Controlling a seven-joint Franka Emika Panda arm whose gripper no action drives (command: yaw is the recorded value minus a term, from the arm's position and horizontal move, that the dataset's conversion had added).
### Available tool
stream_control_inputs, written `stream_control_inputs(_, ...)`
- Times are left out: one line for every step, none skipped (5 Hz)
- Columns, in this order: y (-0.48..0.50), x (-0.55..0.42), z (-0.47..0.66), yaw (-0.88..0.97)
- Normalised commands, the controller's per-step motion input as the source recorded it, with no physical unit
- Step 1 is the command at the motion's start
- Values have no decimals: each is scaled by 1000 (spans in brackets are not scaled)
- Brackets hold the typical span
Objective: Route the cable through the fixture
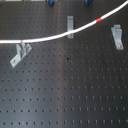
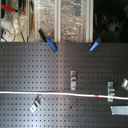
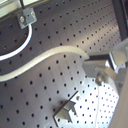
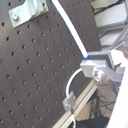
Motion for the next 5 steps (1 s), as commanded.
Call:
stream_control_inputs(-1,0,34,0)
stream_control_inputs(-29,-68,665,54)
stream_control_inputs(0,0,20,0)
stream_control_inputs(-6,-39,214,666)
stream_control_inputs(-25,-124,345,971)
